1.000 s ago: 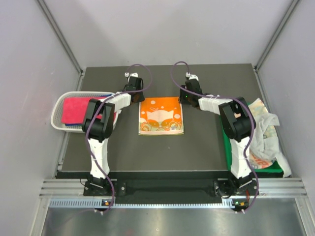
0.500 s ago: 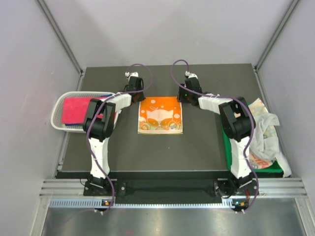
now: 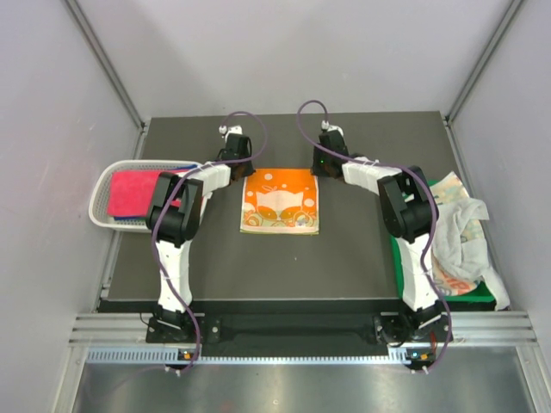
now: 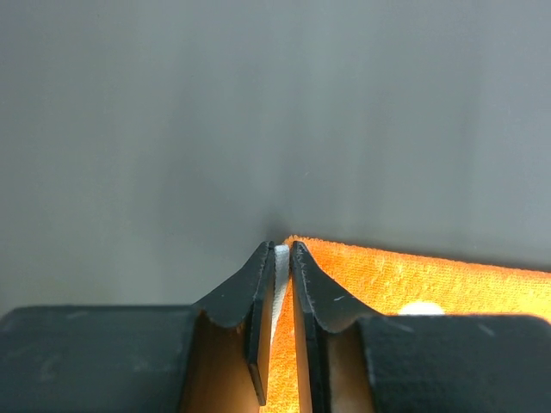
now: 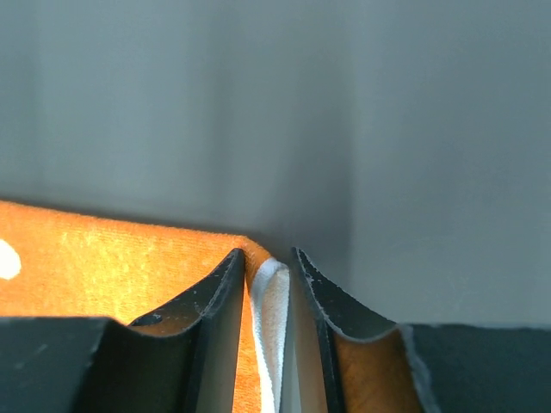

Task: Fold and stack the towels
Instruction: Fold the towel

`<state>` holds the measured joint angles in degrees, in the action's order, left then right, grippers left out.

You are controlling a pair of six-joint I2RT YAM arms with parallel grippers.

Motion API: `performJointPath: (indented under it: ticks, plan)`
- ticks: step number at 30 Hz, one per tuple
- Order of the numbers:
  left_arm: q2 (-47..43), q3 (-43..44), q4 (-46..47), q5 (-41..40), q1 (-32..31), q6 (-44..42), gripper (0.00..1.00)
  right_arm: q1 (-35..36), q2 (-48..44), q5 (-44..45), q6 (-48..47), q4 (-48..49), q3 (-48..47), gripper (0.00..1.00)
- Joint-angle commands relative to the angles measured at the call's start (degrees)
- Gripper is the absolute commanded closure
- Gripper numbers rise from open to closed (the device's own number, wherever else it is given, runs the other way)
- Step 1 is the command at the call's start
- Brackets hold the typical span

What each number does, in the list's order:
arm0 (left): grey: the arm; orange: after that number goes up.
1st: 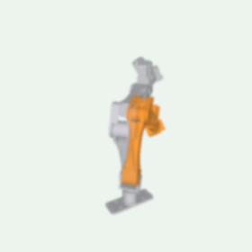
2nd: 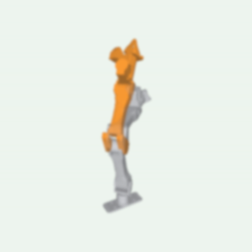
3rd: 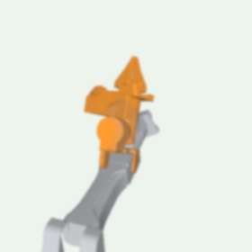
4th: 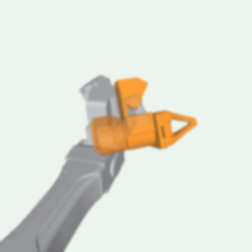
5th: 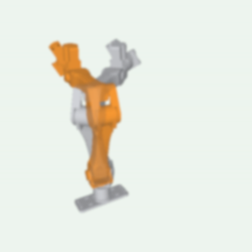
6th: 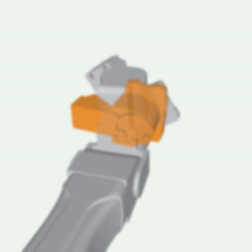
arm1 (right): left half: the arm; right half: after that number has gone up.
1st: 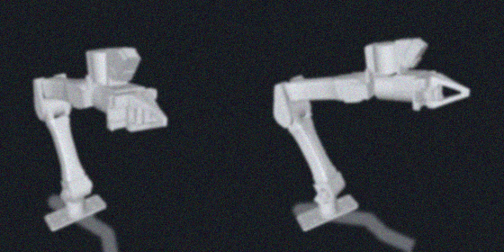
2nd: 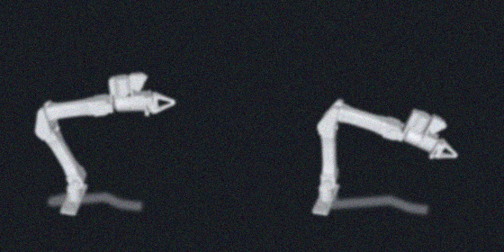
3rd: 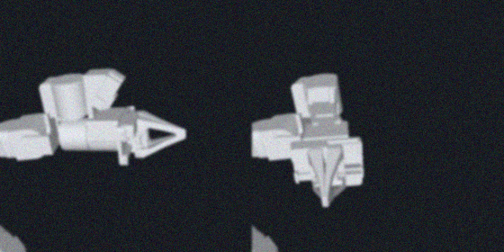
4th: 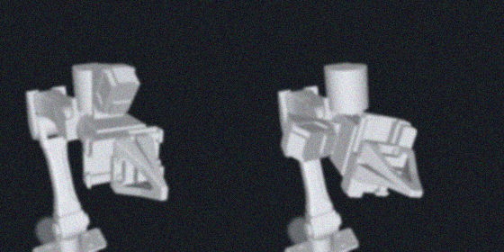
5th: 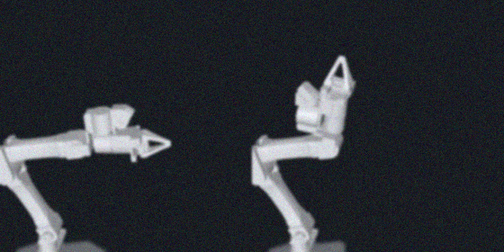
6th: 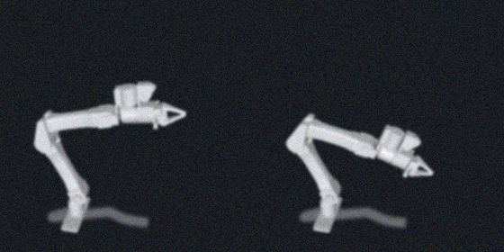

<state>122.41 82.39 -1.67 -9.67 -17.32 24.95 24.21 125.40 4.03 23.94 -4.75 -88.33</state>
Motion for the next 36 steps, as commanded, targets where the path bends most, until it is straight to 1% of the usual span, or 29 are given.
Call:
performJointPath:
  ticks: [1,5,8,12,14,15,18,21,24,26,28,31,36]
  plan:
    - [4.06,-2.15,-5.98,1.76,-0.34,0.8,0.83,-0.12,1.07,3.0,0.23,-4.38,-2.02,0.72]
    - [4.06,-2.5,-5.62,2.03,-0.34,1.24,0.86,-0.21,0.89,3.09,-0.3,-4.65,-1.84,0.72]
    - [4.06,-2.93,-5.27,2.46,-0.34,1.59,0.9,-0.21,0.89,3.0,-0.48,-4.74,-1.67,0.76]
    - [4.33,-3.55,-4.74,3.17,-0.26,2.12,0.95,-0.3,1.42,1.86,-0.92,-5.09,-2.02,0.88]
    - [4.42,-3.9,-4.4,3.61,-0.26,2.82,0.99,-0.39,1.6,1.77,-1.09,-5.18,-1.93,0.91]
    - [4.33,-4.43,-4.13,3.78,-0.26,3.08,1.0,-0.39,1.68,1.77,-1.27,-5.18,-1.93,0.95]
    - [3.72,-6.0,-2.56,4.92,-0.34,4.93,1.0,-0.47,1.6,1.59,-1.88,-5.53,-1.58,0.99]
    - [1.61,-11.18,-0.01,5.28,-0.61,7.74,1.0,-0.48,1.07,1.42,-2.93,-5.71,0.0,1.0]
    - [-0.68,-14.53,1.14,4.05,-1.83,8.97,1.0,-0.39,0.19,1.33,-3.55,-5.62,1.32,1.0]
    - [-2.43,-17.6,1.23,2.82,-3.15,10.38,1.0,-0.48,-1.03,0.8,-3.99,-5.09,3.25,1.0]
    - [-4.19,-19.8,3.6,1.94,-4.12,11.52,1.0,-0.48,-2.44,0.37,-4.08,-4.48,5.87,1.0]
    - [-6.38,-23.14,3.61,0.1,-6.31,12.93,1.0,-0.48,-4.28,0.27,-4.08,-3.51,9.4,1.0]
    - [-10.87,-28.32,3.34,-1.75,-7.99,15.03,1.0,-0.3,-7.19,-0.08,-3.99,-3.24,14.49,1.0]
